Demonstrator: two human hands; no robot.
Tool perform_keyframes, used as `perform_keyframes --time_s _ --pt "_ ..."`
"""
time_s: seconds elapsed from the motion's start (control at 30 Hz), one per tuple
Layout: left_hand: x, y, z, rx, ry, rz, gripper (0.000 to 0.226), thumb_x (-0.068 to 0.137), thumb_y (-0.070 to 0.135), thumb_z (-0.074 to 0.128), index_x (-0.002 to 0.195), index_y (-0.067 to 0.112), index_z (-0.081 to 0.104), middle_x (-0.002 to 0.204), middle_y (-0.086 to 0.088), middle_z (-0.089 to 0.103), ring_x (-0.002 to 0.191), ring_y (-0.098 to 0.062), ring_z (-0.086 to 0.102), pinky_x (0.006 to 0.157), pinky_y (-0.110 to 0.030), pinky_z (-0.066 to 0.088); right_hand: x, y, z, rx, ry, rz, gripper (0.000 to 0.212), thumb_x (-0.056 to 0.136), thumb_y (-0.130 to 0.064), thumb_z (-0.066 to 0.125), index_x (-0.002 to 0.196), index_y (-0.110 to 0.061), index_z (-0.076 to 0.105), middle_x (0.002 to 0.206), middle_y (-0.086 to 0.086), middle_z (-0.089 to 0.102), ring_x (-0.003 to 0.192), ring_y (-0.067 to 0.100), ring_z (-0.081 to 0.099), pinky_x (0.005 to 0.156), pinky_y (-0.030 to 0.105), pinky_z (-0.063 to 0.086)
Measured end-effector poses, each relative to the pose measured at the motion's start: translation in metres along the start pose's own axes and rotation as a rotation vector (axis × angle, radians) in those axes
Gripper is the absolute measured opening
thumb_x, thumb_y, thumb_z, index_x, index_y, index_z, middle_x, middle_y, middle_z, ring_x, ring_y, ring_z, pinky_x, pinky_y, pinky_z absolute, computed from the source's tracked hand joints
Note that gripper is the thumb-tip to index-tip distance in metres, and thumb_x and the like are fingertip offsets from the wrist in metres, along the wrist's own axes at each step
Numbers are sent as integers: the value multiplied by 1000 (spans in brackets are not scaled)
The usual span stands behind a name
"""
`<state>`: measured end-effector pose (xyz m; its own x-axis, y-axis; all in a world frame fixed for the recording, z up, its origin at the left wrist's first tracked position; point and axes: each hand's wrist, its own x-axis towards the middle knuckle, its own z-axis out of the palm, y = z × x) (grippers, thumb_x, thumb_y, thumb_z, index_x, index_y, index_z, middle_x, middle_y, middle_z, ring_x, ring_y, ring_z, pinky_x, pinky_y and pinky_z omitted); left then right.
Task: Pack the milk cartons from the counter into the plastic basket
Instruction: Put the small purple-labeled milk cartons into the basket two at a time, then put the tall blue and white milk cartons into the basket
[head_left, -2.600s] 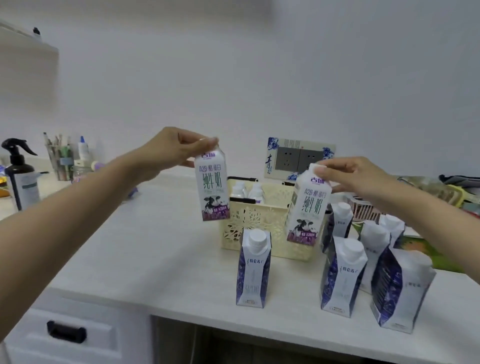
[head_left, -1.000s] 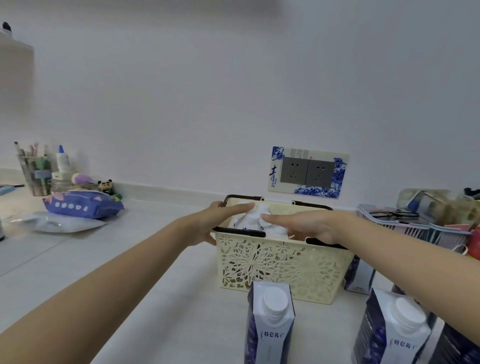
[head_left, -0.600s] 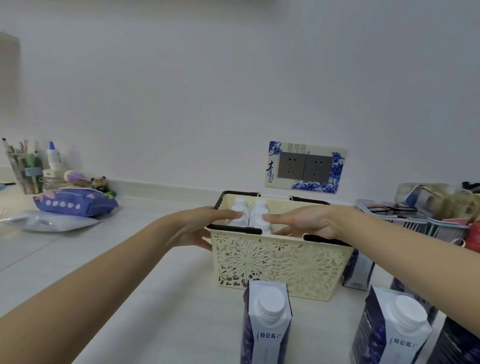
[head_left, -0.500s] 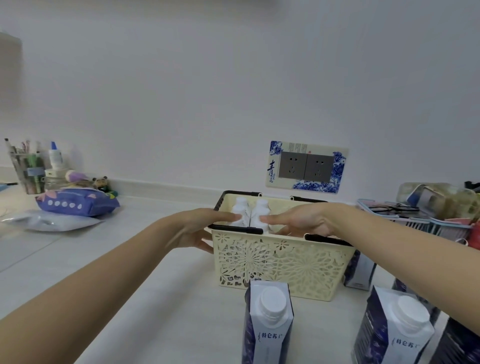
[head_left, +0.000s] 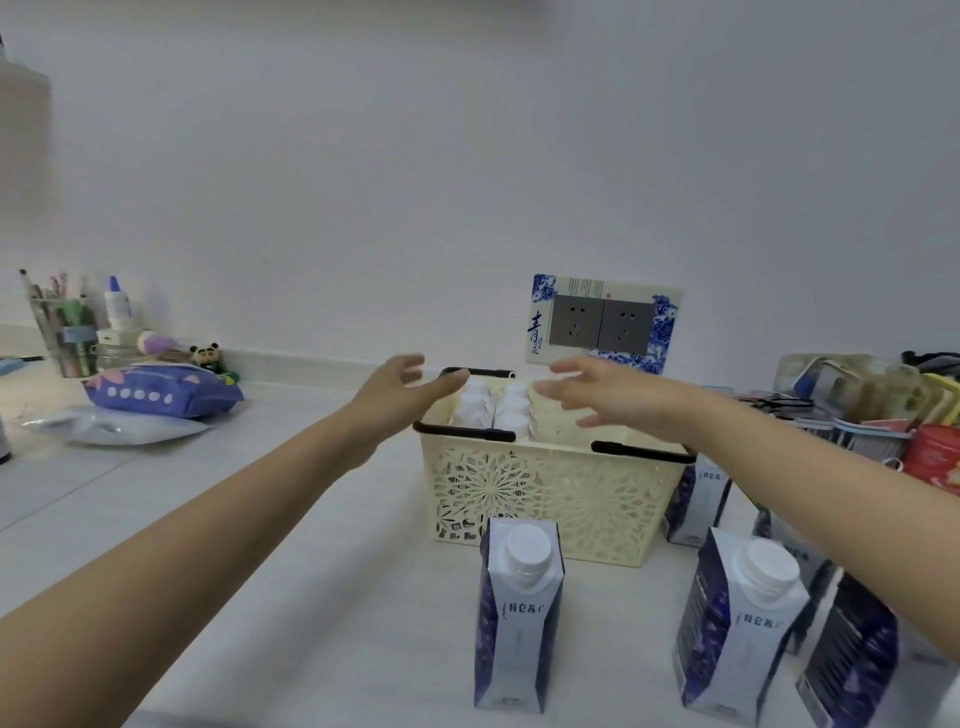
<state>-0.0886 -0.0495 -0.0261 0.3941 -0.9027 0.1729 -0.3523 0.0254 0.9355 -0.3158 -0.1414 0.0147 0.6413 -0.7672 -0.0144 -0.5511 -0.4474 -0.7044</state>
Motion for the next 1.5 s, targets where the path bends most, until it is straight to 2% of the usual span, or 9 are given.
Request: perform_keyframes --time_s 0.1,0.2,0.3,0.4,0.8,1.07,1.17,1.37,1.5 --pt "-34 15 -1 88 93 356 43 76 58 66 114 36 62 111 25 65 99 5 60 70 -10 43 -43 -11 -20 1 -21 -208 46 84 -51 58 124 -28 58 126 -10 64 108 4 63 94 26 52" --pt "-71 22 7 30 -84 501 22 80 50 66 90 31 71 89 13 75 75 0 65 64 -16 50 -88 -7 -30 26 -73 -308 40 82 -50 58 115 -29 66 116 -14 69 106 2 65 87 17 52" --pt "-98 17 21 133 -321 461 33 74 59 63 94 34 71 98 15 73 80 -1 67 70 -17 53 -117 11 -31 -26 -115 -288 35 80 -52 60 111 -37 68 116 -20 68 108 -4 61 85 9 48" --pt "-112 5 36 330 -467 416 39 69 66 63 100 41 65 100 30 65 94 8 61 75 -7 46 -133 36 -30 -195 -156 -197 42 70 -65 62 109 -50 64 115 -29 65 111 -9 56 98 22 41" --pt "-116 5 65 435 -345 527 30 67 54 77 56 42 52 57 23 53 54 1 49 50 -11 35 -148 70 -18 -480 -84 -137 60 69 -55 75 122 -47 48 120 -30 46 112 -4 45 84 11 36" --pt "-90 63 54 309 -306 610 39 73 61 69 67 24 57 69 -4 63 62 -15 61 50 -22 42 -149 42 -51 -258 96 -273 54 57 -61 77 107 -51 58 104 -24 66 90 -5 61 71 16 48" --pt "-69 95 47 218 -302 616 31 74 56 68 65 28 60 66 6 66 61 -9 64 48 -18 47 -137 16 -81 -143 172 -364 56 56 -54 79 108 -44 60 89 -23 72 75 1 69 61 14 52" --pt "-5 131 51 299 -243 630 32 79 48 69 75 17 61 75 3 69 70 -10 69 57 -29 60 -85 -10 -114 -171 311 -382 57 58 -49 81 109 -36 60 90 -9 75 83 7 69 67 16 54" --pt "35 130 63 313 -288 577 25 76 44 73 78 21 64 82 3 69 75 -8 68 56 -19 54 -38 1 -116 -234 292 -344 51 71 -36 80 116 -28 58 115 -4 65 104 13 60 80 16 44"
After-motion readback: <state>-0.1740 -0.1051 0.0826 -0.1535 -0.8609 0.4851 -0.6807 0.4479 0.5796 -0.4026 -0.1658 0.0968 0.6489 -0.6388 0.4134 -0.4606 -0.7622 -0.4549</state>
